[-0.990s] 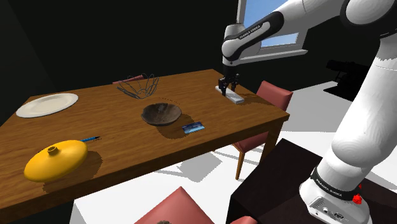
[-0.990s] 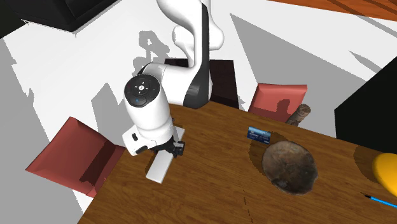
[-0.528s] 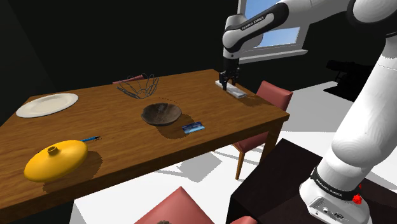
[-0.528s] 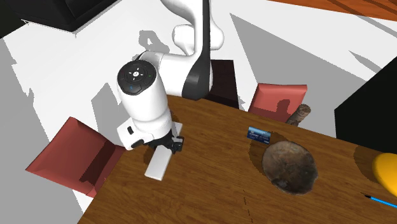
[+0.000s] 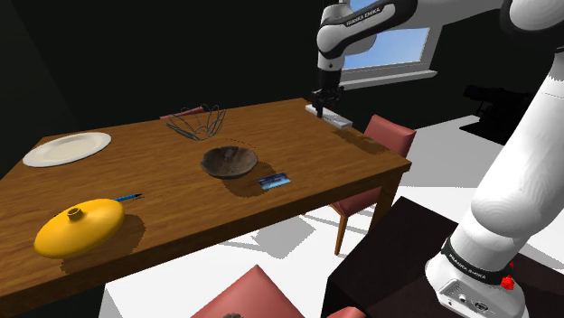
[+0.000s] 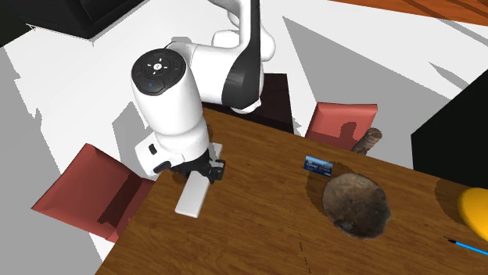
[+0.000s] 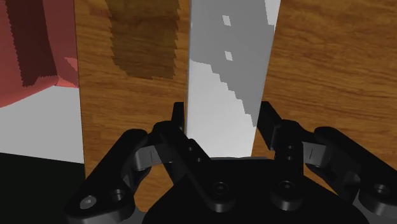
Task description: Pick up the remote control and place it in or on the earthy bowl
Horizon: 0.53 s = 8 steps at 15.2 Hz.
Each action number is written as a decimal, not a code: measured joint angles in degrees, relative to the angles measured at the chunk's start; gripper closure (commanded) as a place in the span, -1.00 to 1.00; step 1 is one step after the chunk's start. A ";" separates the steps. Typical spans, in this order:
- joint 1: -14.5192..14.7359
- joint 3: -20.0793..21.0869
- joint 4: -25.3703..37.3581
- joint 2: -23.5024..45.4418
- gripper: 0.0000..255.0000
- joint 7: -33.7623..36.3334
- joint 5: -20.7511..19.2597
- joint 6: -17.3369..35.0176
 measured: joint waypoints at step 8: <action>0.00 0.00 4.68 -1.00 1.00 -0.10 0.01 -5.67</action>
